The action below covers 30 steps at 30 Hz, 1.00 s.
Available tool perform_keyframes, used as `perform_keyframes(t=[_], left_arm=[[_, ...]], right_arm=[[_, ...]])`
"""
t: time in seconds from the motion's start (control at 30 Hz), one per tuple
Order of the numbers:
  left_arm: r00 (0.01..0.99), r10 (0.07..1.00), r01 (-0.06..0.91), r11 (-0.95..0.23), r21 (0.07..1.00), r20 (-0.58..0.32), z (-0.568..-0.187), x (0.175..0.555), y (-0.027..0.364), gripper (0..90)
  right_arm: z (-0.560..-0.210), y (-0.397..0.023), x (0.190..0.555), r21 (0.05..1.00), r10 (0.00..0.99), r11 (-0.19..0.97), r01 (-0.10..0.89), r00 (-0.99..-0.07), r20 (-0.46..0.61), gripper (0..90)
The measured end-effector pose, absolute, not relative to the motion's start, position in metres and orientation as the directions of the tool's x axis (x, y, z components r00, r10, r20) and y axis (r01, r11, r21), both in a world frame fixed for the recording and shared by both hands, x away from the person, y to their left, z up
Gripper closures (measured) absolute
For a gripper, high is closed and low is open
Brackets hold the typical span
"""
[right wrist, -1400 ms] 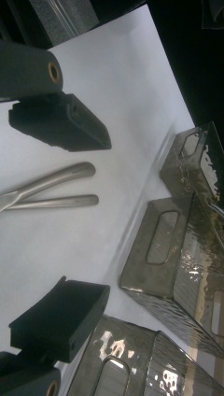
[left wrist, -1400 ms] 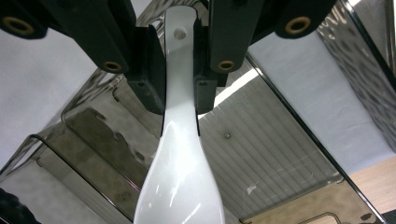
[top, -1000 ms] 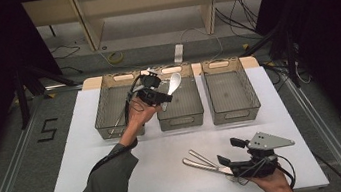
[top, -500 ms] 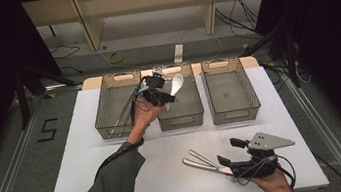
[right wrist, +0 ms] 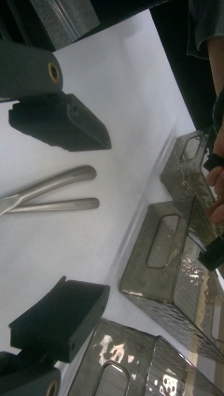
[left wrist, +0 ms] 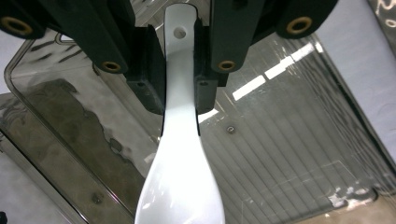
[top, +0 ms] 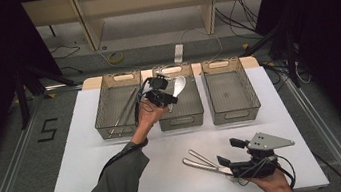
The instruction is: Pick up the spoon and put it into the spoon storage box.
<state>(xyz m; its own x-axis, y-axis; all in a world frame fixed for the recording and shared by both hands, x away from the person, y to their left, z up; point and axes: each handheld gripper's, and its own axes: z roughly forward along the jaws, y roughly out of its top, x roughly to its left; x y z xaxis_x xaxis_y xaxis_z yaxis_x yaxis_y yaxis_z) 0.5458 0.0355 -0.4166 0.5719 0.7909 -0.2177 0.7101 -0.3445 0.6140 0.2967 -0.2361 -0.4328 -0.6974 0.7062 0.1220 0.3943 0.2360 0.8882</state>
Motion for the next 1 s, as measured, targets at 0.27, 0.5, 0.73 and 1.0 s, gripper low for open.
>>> perform_keyframes(t=[0.27, 0.5, 0.73, 1.0], left_arm=[[0.575, 0.783, 0.703, -0.326, 0.631, -0.236, -0.41, 0.544, 0.033, 58.7], [0.613, 0.746, 0.681, -0.33, 0.653, -0.262, -0.388, 0.532, 0.035, 40.1], [0.653, 0.708, 0.657, -0.352, 0.667, -0.27, -0.368, 0.514, 0.049, 29.1], [0.679, 0.678, 0.629, -0.34, 0.699, -0.282, -0.357, 0.478, 0.088, 22.7]], right_arm=[[-0.433, -0.236, 0.297, 0.888, 0.706, 0.237, 0.395, -0.697, 0.122, 25.8], [-0.433, -0.236, 0.297, 0.887, 0.706, 0.237, 0.396, -0.697, 0.123, 25.8], [-0.434, -0.235, 0.297, 0.882, 0.703, 0.245, 0.402, -0.7, 0.124, 25.6], [-0.435, -0.233, 0.297, 0.877, 0.703, 0.26, 0.404, -0.702, 0.115, 25.7]])
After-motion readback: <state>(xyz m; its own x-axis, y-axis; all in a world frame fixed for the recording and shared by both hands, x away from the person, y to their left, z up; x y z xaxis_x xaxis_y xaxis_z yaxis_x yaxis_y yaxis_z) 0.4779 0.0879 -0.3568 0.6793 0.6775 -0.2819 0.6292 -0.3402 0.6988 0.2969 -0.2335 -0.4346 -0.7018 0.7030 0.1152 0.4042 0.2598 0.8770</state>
